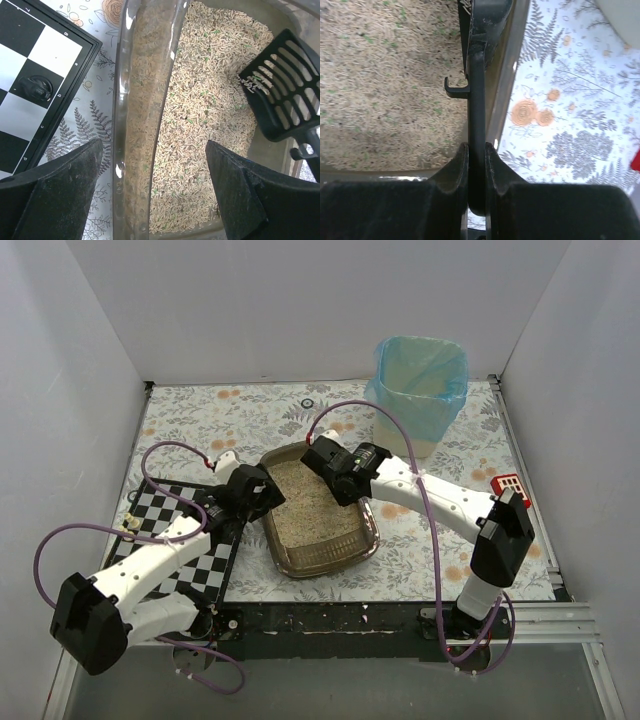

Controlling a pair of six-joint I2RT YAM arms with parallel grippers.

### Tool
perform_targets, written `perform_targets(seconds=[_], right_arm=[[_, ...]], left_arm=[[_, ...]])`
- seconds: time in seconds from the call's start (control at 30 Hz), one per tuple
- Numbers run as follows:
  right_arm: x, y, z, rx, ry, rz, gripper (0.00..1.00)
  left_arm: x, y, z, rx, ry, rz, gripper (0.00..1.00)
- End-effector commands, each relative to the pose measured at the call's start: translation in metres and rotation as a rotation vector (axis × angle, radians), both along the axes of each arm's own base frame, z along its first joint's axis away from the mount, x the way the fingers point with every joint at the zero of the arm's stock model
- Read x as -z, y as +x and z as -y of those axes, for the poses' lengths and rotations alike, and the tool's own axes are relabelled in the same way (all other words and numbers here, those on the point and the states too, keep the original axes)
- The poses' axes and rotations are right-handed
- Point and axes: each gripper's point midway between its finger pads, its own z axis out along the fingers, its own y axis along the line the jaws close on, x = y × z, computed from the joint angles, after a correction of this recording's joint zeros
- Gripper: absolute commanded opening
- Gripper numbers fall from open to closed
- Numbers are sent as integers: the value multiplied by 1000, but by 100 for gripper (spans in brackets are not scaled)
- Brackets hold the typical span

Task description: Clean the litter box

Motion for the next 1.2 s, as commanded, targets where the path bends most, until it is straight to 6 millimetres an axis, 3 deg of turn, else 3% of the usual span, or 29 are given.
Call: perform_targets(seconds=[0.0,0.27,0.47,0.63,0.8,0.87,0.97,1.07,1.1,1.17], right_arm=[[-28,14,33,-1,-153,162,1],[-33,22,4,-135,-143,270,1],[-45,36,-11,-140,-155,373,1],[-24,43,-11,-167,-228,388,1],[9,45,16,-145,-437,395,1],[20,40,19,-149,-457,377,1],[30,21,6,-223,-417,337,1],[35,-14,-27,-386,-324,314,1],[35,-36,-48,-481,-261,290,1],[26,-52,-63,-533,-222,308,1]], left_arm=[[-2,10,-2,-33,9,15,84],[21,11,7,-18,2,-45,80],[32,9,11,-6,-8,-69,67],[36,6,9,10,18,-89,67],[30,3,10,14,-2,-78,67],[29,2,11,16,-16,-75,67],[30,3,12,13,-22,-74,67],[31,5,14,22,-23,-71,67],[31,5,16,28,-32,-72,66],[33,4,17,30,-38,-76,67]])
